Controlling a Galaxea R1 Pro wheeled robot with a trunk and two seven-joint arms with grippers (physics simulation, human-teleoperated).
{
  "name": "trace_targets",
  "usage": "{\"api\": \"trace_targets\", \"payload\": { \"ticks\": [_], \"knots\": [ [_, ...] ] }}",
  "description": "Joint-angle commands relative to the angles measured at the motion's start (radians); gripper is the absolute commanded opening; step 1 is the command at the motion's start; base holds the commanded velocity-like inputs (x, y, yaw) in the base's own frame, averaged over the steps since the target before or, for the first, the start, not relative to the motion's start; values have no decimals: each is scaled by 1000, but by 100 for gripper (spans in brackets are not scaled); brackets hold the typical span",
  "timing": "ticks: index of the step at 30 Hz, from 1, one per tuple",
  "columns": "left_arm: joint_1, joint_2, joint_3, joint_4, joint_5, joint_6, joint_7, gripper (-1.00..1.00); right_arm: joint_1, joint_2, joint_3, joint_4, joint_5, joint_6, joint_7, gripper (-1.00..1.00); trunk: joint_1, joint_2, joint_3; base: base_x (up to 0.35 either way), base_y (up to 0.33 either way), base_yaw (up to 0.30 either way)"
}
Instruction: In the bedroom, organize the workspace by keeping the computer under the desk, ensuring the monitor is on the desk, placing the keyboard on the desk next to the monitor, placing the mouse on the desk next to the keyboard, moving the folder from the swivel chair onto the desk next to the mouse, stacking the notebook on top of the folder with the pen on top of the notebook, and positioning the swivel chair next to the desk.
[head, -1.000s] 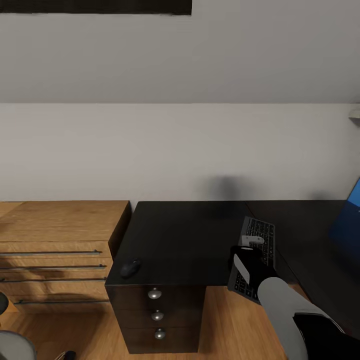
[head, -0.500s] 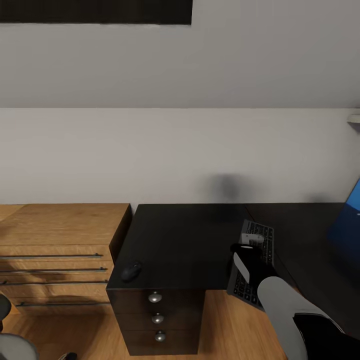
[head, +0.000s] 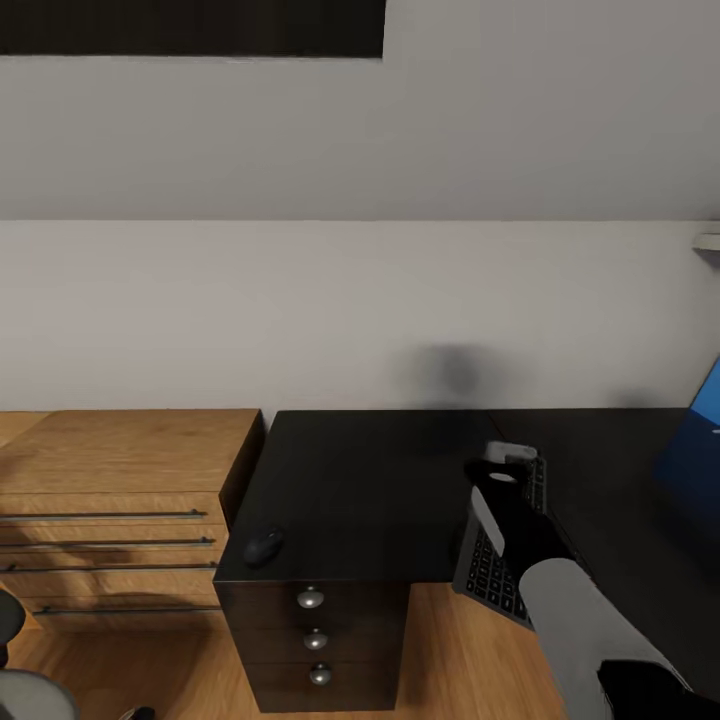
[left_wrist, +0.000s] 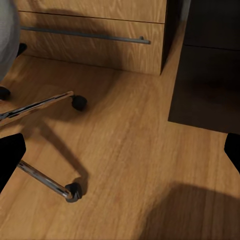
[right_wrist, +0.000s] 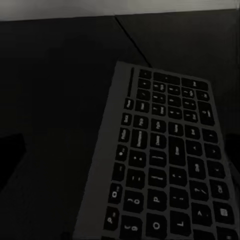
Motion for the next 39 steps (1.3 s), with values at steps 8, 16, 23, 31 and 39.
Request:
{"api": "trace_targets", "payload": {
  "ticks": [8,16,23,31,39],
  "knots": [
    [0,0,5,0,-9,-2,11,100,216,8,0,-453,-66,163,0,100,0,-1,-1,0,0,0],
    [0,0,3,0,-11,-2,11,100,321,9,2,-669,-207,221,-2,100,0,-1,-1,0,0,0],
    [0,1,3,0,-11,-2,10,100,341,9,2,-707,-379,246,-3,100,0,-1,-1,0,0,0],
    [0,1,3,0,-11,-2,10,100,344,9,-3,-718,-515,243,-8,100,0,-1,-1,-216,0,0],
    [0,1,3,0,-11,-2,10,100,344,8,-5,-716,-528,242,-8,100,0,-1,-1,-328,-24,0]
  ]
}}
